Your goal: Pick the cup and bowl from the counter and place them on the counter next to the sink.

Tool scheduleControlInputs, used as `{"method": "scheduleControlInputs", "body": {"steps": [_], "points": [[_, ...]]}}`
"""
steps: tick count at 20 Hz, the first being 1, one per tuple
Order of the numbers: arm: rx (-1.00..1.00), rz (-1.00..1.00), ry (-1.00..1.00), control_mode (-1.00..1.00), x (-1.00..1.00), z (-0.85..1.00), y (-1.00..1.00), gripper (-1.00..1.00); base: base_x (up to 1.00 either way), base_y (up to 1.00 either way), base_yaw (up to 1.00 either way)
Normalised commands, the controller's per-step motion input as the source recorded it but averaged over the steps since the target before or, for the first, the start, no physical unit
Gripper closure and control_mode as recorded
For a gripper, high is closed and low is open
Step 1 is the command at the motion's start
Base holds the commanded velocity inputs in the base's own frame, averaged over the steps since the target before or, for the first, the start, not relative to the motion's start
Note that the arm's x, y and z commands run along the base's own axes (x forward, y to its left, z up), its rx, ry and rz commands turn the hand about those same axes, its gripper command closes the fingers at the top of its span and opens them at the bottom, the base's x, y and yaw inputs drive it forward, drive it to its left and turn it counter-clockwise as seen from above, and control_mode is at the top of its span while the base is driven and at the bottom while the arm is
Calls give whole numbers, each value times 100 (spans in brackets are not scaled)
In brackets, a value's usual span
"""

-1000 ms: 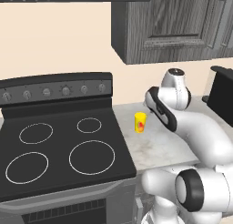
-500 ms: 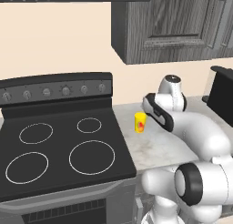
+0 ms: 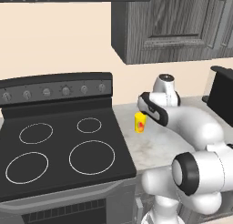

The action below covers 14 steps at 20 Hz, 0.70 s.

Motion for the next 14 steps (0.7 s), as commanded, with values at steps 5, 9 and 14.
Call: {"method": "scheduleControlInputs", "body": {"steps": [5, 9, 14], "points": [[0, 0, 1, -100, 19, 0, 0, -100, 0, 0, 0], [0, 0, 0, -100, 19, 0, 0, -100, 0, 0, 0], [0, 0, 0, -100, 16, -1, 0, -100, 0, 0, 0]]}}
